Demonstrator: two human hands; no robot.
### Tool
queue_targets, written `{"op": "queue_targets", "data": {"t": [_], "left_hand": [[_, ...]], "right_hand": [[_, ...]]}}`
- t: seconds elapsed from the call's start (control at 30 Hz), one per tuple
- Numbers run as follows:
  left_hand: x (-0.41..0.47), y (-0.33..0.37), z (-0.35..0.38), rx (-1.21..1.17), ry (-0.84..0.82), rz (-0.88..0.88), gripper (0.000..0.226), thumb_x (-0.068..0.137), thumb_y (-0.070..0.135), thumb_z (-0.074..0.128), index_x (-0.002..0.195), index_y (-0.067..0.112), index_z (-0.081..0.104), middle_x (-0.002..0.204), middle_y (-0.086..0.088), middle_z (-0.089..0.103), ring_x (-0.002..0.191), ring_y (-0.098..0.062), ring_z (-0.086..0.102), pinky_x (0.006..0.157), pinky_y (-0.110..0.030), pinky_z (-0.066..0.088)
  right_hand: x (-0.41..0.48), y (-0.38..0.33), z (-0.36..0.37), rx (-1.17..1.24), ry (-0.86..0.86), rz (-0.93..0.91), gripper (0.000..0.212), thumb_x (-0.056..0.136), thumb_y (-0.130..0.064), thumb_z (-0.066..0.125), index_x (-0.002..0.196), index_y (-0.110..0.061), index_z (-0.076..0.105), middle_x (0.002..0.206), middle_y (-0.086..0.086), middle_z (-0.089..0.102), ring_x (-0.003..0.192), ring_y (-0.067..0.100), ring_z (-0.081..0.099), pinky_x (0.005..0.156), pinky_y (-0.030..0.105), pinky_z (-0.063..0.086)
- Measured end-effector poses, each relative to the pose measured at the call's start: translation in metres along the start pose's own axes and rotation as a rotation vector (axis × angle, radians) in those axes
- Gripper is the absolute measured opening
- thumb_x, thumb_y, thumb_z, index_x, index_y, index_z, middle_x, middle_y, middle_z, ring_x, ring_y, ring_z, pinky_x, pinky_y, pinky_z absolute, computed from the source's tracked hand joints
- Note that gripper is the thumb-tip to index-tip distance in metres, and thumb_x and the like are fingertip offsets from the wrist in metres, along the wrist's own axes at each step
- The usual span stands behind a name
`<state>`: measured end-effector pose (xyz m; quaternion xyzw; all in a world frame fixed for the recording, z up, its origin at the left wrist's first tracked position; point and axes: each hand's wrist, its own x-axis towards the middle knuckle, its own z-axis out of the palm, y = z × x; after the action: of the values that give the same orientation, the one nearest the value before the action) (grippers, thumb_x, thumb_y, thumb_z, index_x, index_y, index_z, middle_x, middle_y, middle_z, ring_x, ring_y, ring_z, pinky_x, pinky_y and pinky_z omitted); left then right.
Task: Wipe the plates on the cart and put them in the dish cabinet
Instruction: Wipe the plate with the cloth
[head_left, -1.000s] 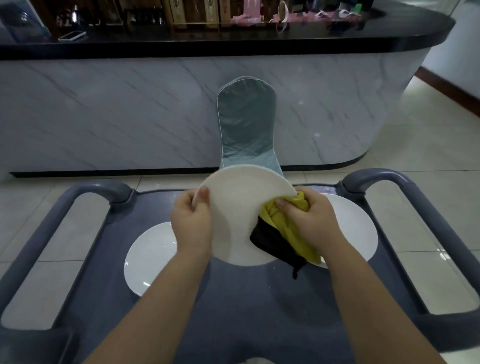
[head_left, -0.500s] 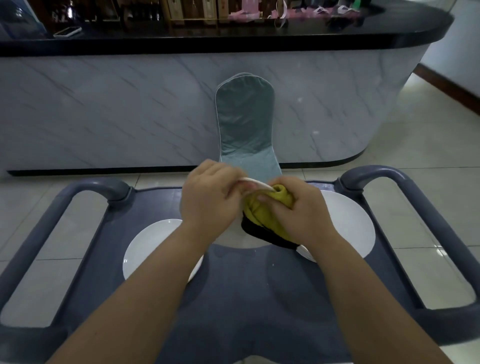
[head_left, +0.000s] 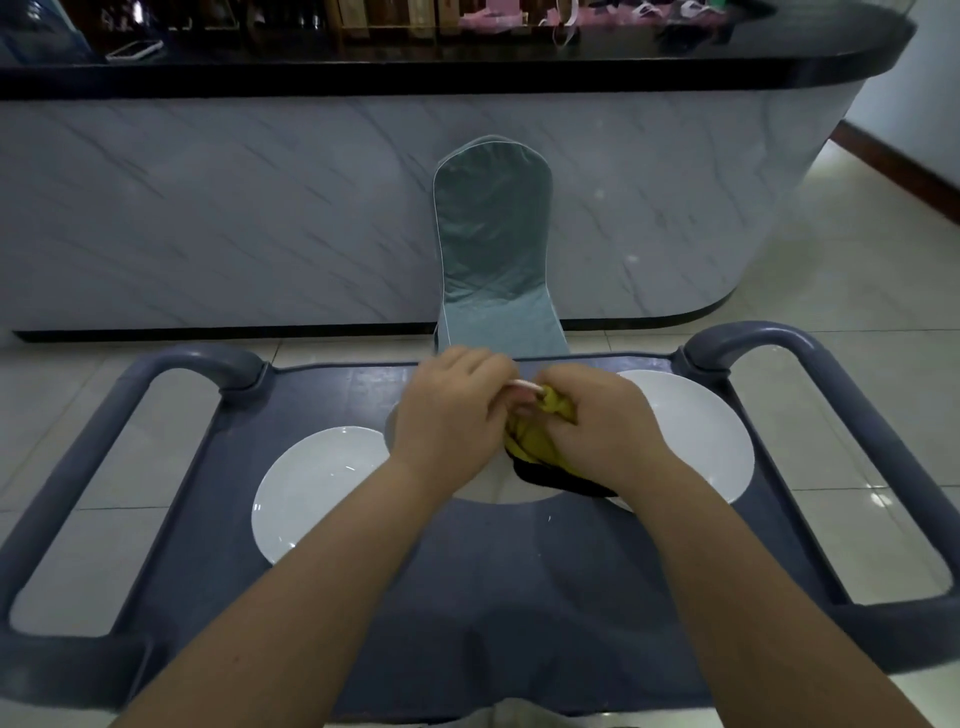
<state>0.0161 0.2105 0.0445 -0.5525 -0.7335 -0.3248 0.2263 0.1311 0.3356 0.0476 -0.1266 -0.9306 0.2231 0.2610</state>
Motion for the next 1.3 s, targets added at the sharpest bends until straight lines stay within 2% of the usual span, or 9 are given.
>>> {"op": "queue_targets", "data": {"t": [0.13, 0.33, 0.4, 0.5, 0.6, 0.8, 1.0, 1.13, 1.3], "left_hand": [[0.017, -0.007, -0.023, -0.039, 0.175, -0.074, 0.023, 0.093, 0.031, 0.059, 0.077, 0.017, 0.069, 0.074, 0.003, 0.065, 0.07, -0.019, 0.057, 0.063, -0.034, 0.044], [-0.019, -0.003, -0.01, -0.666, 0.504, -1.117, 0.021, 0.096, 0.035, 0.058, 0.077, 0.025, 0.057, 0.071, 0.011, 0.058, 0.067, -0.007, 0.05, 0.067, -0.027, 0.042], [-0.037, -0.002, -0.001, -0.606, 0.39, -1.025, 0.016, 0.097, 0.042, 0.052, 0.089, 0.029, 0.054, 0.083, 0.009, 0.06, 0.075, -0.008, 0.052, 0.073, -0.029, 0.041], [-0.041, -0.004, 0.004, -0.132, 0.145, -0.424, 0.022, 0.09, 0.04, 0.054, 0.106, 0.026, 0.054, 0.1, 0.003, 0.06, 0.094, -0.017, 0.049, 0.086, -0.031, 0.034], [-0.013, 0.013, -0.001, 0.116, 0.058, -0.05, 0.019, 0.093, 0.032, 0.053, 0.086, 0.019, 0.065, 0.084, 0.002, 0.065, 0.081, -0.023, 0.055, 0.076, -0.037, 0.033], [0.034, 0.01, -0.028, 0.074, 0.138, 0.004, 0.009, 0.084, 0.019, 0.062, 0.076, 0.02, 0.066, 0.075, 0.008, 0.064, 0.074, -0.019, 0.057, 0.073, -0.038, 0.037], [0.0, -0.006, -0.017, -0.604, 0.488, -0.962, 0.019, 0.096, 0.028, 0.056, 0.077, 0.031, 0.056, 0.069, 0.017, 0.057, 0.067, 0.001, 0.05, 0.07, -0.028, 0.04], [-0.049, -0.008, 0.003, -0.215, 0.203, -0.55, 0.012, 0.095, 0.036, 0.054, 0.105, 0.031, 0.057, 0.094, 0.016, 0.059, 0.091, -0.016, 0.053, 0.081, -0.035, 0.04], [0.001, 0.007, -0.006, 0.067, 0.03, -0.002, 0.035, 0.096, 0.044, 0.05, 0.078, 0.017, 0.064, 0.076, 0.003, 0.061, 0.072, -0.021, 0.054, 0.068, -0.033, 0.033]], "right_hand": [[0.004, -0.009, -0.016, 0.218, 0.018, 0.103, 0.013, 0.085, -0.036, 0.07, 0.087, -0.024, 0.066, 0.071, -0.01, 0.058, 0.07, 0.012, 0.053, 0.066, 0.028, 0.044], [-0.028, 0.004, 0.003, 0.592, 0.163, 0.497, 0.016, 0.085, -0.021, 0.075, 0.08, -0.032, 0.064, 0.072, -0.02, 0.066, 0.069, -0.002, 0.059, 0.067, 0.017, 0.046], [-0.035, 0.007, 0.013, 0.551, 0.148, 0.516, 0.018, 0.086, -0.02, 0.073, 0.074, -0.026, 0.062, 0.065, -0.014, 0.062, 0.064, 0.003, 0.055, 0.064, 0.024, 0.044], [-0.031, 0.008, 0.015, 0.301, 0.053, 0.337, 0.027, 0.087, -0.031, 0.069, 0.067, -0.026, 0.052, 0.061, -0.005, 0.053, 0.061, 0.014, 0.048, 0.06, 0.035, 0.042], [-0.014, -0.004, 0.008, 0.092, 0.029, 0.071, 0.017, 0.083, -0.04, 0.053, 0.072, -0.029, 0.058, 0.062, -0.008, 0.056, 0.059, 0.012, 0.043, 0.055, 0.031, 0.04], [0.001, -0.013, -0.011, 0.319, 0.193, 0.149, 0.024, 0.086, -0.039, 0.065, 0.079, -0.016, 0.063, 0.067, -0.003, 0.059, 0.065, 0.019, 0.054, 0.061, 0.035, 0.046], [-0.028, -0.005, 0.008, 0.588, 0.21, 0.448, 0.011, 0.085, -0.022, 0.075, 0.08, -0.025, 0.066, 0.076, -0.007, 0.066, 0.071, 0.005, 0.059, 0.067, 0.02, 0.049], [-0.036, 0.01, 0.018, 0.357, 0.075, 0.399, 0.026, 0.086, -0.029, 0.073, 0.069, -0.021, 0.055, 0.063, -0.002, 0.054, 0.064, 0.017, 0.049, 0.063, 0.038, 0.045], [-0.009, -0.005, 0.0, 0.045, 0.037, 0.089, 0.022, 0.082, -0.04, 0.06, 0.068, -0.025, 0.051, 0.059, -0.01, 0.043, 0.058, 0.015, 0.04, 0.055, 0.03, 0.032]]}}
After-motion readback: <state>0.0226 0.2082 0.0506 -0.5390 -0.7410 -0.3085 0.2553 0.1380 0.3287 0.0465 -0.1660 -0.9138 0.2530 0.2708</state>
